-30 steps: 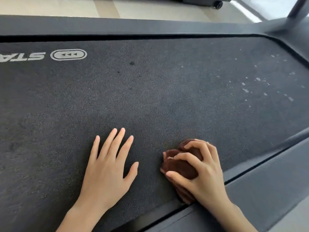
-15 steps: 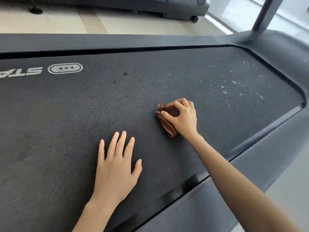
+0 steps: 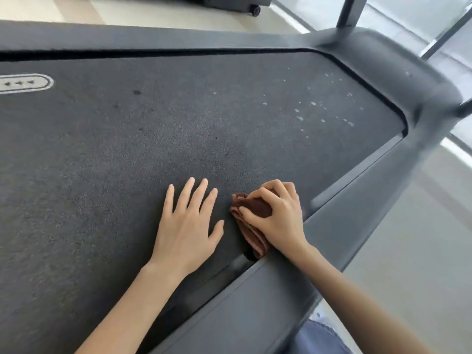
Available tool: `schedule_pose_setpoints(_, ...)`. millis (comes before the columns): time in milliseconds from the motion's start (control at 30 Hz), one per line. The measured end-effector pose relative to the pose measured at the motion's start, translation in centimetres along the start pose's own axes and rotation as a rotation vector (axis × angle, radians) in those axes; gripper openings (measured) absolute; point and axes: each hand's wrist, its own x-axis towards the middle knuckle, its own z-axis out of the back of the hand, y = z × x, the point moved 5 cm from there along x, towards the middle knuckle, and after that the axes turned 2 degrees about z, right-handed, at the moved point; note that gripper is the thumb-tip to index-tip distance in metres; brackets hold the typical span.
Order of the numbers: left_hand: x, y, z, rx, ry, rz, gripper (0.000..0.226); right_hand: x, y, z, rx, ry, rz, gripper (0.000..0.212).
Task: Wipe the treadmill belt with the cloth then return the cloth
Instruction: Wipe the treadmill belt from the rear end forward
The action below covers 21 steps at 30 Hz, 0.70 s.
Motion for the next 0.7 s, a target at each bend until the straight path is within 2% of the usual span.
schedule_pose_setpoints(233,0.0,0.0,-0.1,0.014,0.004,0.022,0.059,13.5,-6.0,-4.2,-0.030,0.035,-0.075,0.028)
schedule_pose_setpoints(367,0.4,0.0,0.1,0.011,0.011,0.052,0.056,18.6,-7.6,-6.6,-0.049,0.065,-0.010,0.031)
schedule_pose_setpoints(467,0.3,-0.1,0.2,0.039,0.048,0.075,0.056,17.4,-7.5,-6.0,0.014,0.094,0.074,0.032)
schedule_pose_setpoints(700,0.2,-0.6,0.3,0.108,0.079,0.113,0.055,4.6,-8.7,1.5,0.107,0.165,0.330,0.030)
